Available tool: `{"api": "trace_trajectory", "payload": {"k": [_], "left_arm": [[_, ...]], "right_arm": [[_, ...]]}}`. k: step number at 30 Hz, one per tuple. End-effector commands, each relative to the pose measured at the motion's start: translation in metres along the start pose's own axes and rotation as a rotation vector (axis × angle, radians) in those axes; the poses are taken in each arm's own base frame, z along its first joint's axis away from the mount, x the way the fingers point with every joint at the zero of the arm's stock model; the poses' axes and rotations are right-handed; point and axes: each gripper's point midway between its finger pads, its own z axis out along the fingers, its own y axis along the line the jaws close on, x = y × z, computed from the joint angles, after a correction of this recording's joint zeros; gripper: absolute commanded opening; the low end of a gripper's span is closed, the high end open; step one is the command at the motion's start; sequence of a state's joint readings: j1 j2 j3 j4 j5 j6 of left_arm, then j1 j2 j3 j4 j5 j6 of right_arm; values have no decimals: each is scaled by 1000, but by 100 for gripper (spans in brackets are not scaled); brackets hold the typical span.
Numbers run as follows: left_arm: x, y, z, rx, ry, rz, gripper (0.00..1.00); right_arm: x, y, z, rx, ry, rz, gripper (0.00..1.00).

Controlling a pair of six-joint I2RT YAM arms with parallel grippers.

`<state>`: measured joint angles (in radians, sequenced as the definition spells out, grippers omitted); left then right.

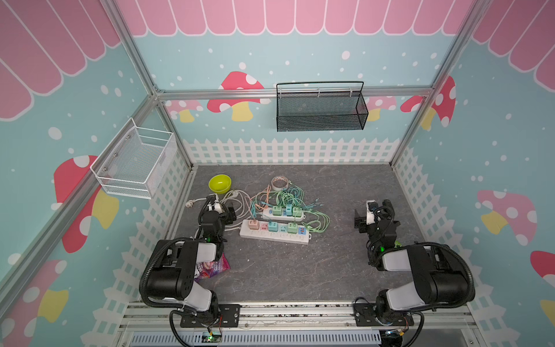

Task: Insert plugs into power strip
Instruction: Reset both arms

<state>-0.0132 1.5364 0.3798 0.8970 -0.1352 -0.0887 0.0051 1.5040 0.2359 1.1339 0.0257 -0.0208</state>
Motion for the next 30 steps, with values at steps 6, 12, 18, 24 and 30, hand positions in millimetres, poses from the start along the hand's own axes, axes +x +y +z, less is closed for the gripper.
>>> {"api": "trace_trajectory", "payload": {"k": [6, 12, 18, 24, 30], "left_arm": [[-2, 3, 1, -10, 0, 15, 98], [-2, 3, 1, -10, 2, 15, 100], [-2, 3, 1, -10, 1, 16, 100], [-2, 3, 1, -11, 0, 15, 100], [-2, 3, 1, -10, 0, 15, 100]], "right_arm": [[-19, -11, -1, 19, -93, 27, 93], [-19, -10, -3, 18, -98, 25, 98], [-20, -11, -3, 19, -99, 25, 98], [-20, -11, -3, 19, -100, 25, 98], [-19, -11, -2, 19, -97, 25, 98]]}}
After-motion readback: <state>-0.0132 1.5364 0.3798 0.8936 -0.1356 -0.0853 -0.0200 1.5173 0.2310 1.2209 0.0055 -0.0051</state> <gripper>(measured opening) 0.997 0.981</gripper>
